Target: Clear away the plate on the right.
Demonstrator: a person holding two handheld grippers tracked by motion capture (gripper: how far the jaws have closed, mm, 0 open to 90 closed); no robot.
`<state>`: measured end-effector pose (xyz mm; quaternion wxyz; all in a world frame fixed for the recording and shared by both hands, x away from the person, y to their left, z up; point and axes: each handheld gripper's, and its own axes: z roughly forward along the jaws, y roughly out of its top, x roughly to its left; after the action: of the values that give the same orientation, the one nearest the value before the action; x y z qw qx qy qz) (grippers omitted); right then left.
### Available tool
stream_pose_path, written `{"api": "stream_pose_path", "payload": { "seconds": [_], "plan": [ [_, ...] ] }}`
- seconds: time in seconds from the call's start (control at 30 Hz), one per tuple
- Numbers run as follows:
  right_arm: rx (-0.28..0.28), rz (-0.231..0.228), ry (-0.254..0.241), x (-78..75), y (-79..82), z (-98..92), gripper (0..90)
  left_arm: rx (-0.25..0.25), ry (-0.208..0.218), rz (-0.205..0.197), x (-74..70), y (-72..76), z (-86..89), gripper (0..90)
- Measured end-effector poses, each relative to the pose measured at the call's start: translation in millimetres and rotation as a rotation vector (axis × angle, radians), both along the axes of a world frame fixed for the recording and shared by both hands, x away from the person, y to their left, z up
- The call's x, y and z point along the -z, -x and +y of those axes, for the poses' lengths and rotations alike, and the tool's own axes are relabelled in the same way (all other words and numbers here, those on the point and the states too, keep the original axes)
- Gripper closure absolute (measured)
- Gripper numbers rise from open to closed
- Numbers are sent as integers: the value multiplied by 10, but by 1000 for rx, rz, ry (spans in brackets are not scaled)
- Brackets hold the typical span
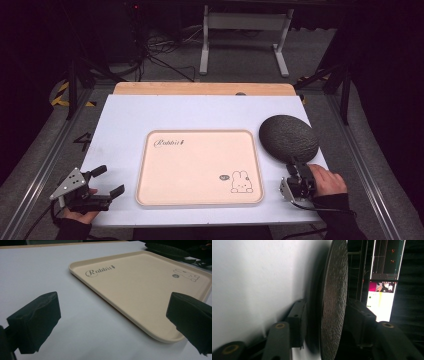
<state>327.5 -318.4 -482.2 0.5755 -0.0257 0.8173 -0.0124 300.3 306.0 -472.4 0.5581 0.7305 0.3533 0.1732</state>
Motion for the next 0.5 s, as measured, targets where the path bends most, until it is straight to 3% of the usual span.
{"api": "stream_pose_path", "payload": {
  "seconds": [0.2,0.5],
  "plan": [
    [7,-1,39,31,-80,-17,606,-1,-3,0,0,-1,-1,1],
    [7,1,49,93,-201,-46,725,0,-2,3,0,1,-4,1]
  ]
}}
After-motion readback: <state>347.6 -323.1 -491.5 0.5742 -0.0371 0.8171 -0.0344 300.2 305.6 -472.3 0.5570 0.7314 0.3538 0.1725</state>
